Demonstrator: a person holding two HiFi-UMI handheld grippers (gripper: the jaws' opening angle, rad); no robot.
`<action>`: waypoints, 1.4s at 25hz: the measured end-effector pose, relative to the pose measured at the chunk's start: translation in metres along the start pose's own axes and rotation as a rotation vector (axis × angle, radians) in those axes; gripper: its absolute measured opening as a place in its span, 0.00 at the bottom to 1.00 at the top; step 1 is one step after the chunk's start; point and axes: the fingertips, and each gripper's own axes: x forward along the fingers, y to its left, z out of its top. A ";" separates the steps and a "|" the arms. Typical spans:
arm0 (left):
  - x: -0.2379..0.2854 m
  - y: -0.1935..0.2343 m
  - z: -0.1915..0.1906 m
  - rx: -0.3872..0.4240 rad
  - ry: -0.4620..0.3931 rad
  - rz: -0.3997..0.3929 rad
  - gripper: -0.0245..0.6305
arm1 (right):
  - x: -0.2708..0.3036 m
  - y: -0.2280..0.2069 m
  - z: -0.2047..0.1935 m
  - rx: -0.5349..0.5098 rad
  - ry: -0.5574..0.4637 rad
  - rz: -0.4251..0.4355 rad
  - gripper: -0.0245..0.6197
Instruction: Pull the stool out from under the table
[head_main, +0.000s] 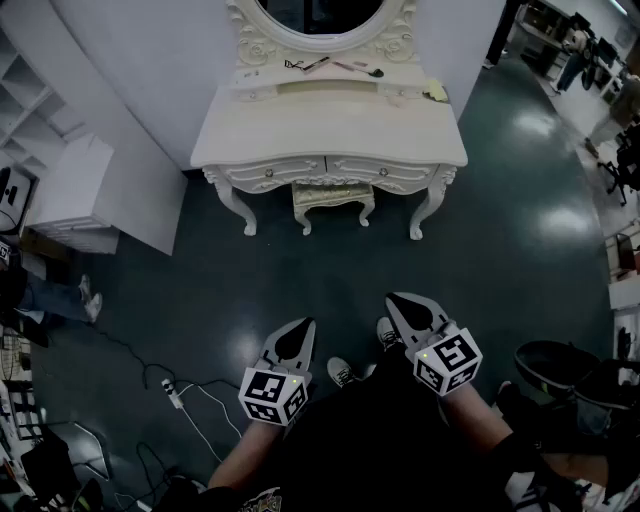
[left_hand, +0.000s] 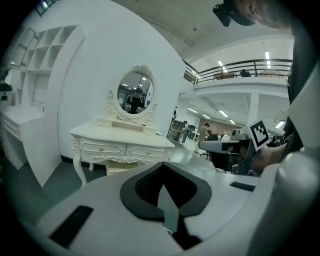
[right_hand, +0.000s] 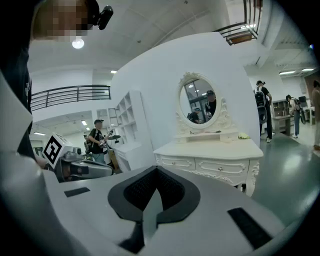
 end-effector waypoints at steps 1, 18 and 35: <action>0.000 0.000 0.001 0.000 0.000 0.000 0.04 | 0.001 0.000 0.000 -0.001 0.001 0.001 0.08; -0.003 0.004 0.000 -0.001 -0.001 -0.014 0.04 | 0.006 0.004 0.005 0.051 -0.027 0.027 0.08; -0.004 0.016 -0.001 -0.031 0.003 0.005 0.04 | 0.016 0.001 0.009 0.041 -0.016 0.046 0.08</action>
